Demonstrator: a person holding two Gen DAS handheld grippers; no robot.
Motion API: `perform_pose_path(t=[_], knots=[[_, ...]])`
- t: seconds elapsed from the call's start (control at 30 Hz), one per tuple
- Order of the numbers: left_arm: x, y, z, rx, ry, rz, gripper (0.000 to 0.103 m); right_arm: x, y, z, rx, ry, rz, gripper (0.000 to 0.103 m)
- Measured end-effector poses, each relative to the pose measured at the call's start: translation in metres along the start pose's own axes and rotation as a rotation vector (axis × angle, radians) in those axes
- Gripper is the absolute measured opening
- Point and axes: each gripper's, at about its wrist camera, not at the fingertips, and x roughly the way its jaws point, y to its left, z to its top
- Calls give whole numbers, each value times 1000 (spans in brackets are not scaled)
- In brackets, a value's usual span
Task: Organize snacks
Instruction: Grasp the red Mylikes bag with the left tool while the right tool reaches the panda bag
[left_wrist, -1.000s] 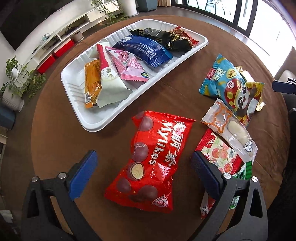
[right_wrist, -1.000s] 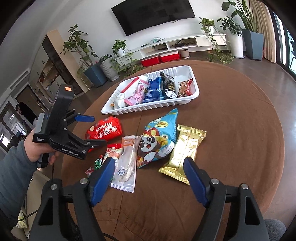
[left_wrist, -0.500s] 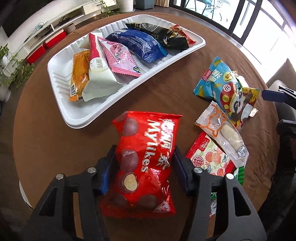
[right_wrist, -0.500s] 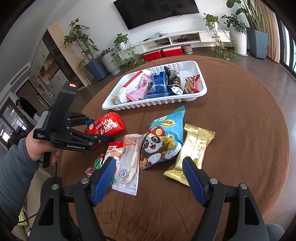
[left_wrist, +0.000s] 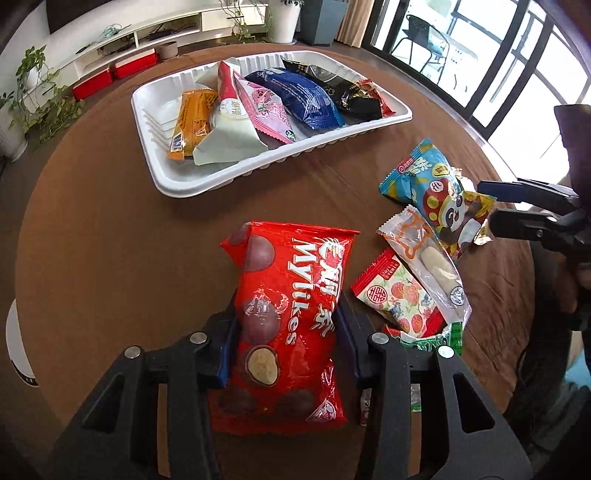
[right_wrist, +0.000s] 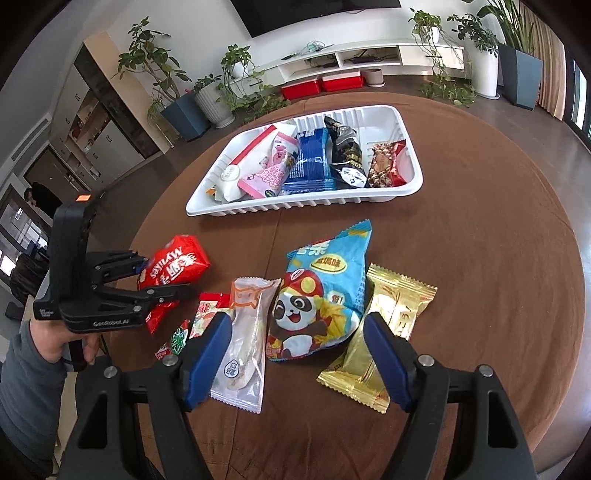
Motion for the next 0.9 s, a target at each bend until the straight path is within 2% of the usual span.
perform_pose_path(t=[0.27, 0.5, 0.63, 0.73, 0.9], knots=[[-21, 3, -24, -122, -72, -47, 42, 27, -11, 25, 45, 113, -14, 76], [-19, 0, -27, -139, -80, -65, 42, 42, 0, 37, 7, 187, -31, 75], [-21, 0, -29, -148, -88, -75, 42, 49, 6, 38, -34, 222, -33, 70], [-21, 0, -28, -152, -92, -79, 42, 61, -1, 37, -21, 268, -36, 64], [-21, 2, -29, -169, -97, -85, 42, 62, 7, 36, -81, 264, -72, 64]])
